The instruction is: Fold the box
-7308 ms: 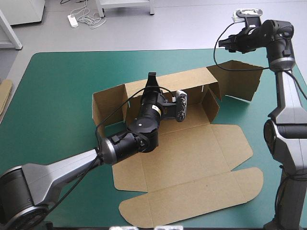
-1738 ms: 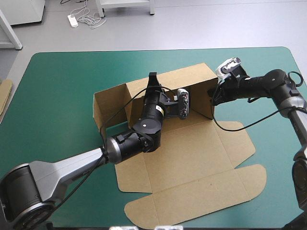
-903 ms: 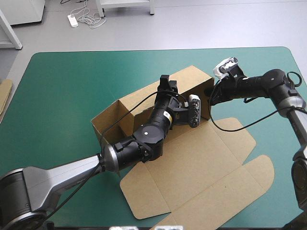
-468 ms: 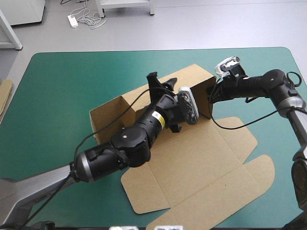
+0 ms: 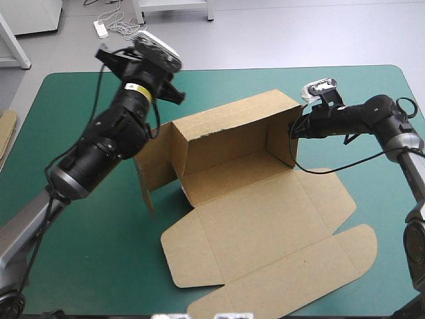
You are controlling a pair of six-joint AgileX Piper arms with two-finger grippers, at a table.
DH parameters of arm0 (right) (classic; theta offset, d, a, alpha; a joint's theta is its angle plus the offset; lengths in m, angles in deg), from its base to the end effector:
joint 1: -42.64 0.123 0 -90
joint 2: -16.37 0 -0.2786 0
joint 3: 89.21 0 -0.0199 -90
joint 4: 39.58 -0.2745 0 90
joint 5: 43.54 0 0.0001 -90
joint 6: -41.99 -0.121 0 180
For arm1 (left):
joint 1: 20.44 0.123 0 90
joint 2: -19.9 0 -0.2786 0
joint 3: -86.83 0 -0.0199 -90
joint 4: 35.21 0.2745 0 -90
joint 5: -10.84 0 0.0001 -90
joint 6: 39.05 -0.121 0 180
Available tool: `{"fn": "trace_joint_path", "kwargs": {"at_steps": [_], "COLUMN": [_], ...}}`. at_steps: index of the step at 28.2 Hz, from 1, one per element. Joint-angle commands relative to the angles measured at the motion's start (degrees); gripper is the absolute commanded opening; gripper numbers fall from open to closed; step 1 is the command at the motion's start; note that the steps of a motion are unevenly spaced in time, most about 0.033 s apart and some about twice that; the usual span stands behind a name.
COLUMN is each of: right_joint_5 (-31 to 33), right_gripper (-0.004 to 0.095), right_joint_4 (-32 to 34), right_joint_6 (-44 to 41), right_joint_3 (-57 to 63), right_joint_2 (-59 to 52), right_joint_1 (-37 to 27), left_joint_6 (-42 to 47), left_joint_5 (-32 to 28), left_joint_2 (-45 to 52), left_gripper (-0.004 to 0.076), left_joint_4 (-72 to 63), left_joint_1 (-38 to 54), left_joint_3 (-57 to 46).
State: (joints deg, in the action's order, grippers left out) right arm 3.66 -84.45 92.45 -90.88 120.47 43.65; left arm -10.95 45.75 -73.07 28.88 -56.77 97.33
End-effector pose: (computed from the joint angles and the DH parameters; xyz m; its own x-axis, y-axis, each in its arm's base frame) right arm 0.4057 0.0698 0.2744 -0.6349 -0.2526 -0.7301 -0.5502 0.8113 0.1978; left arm 0.3481 -0.1786 0.4399 -0.0615 0.5975 -0.7995 0.1530 0.7972 0.5840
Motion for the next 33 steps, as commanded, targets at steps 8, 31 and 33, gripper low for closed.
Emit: {"fn": "trace_joint_path", "kwargs": {"at_steps": [8, 31, 33], "right_joint_5": [3.3, 22.2, 21.5], "right_gripper": [-0.0017, -0.0016, -0.0016], "right_joint_4": [10.5, 27.7, 30.4], "right_joint_6": [-17.0, -36.6, -37.4], "right_joint_3": [-10.4, -32.2, -34.1], "right_joint_2": [-2.8, 10.6, 12.9], "right_joint_1": [0.1, 0.7, 2.1], "left_joint_6": [-12.8, -27.6, -27.6], "left_joint_5": [3.9, 16.2, 16.8], "left_joint_2": [2.6, -3.5, -4.4], "left_gripper": [0.0378, 0.0351, 0.0349], "left_joint_4": [-34.7, -50.2, -50.5], "left_joint_1": [30.2, 40.9, 40.9], "left_joint_3": [2.0, 1.9, 1.9]}}
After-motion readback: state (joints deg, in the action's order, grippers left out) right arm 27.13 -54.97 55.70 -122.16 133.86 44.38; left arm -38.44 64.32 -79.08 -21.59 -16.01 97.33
